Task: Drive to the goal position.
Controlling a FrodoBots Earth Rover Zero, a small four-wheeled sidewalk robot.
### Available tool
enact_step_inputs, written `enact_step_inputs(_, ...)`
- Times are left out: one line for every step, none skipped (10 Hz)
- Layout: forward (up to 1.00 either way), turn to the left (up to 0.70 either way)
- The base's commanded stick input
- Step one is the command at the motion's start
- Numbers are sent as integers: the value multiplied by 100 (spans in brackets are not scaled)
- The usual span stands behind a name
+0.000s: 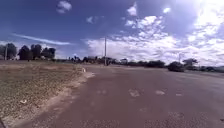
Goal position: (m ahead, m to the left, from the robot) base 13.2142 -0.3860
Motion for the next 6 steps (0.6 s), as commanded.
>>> enact_step_inputs(29,0)
enact_step_inputs(54,0)
enact_step_inputs(79,0)
enact_step_inputs(100,0)
enact_step_inputs(100,0)
enact_step_inputs(100,0)
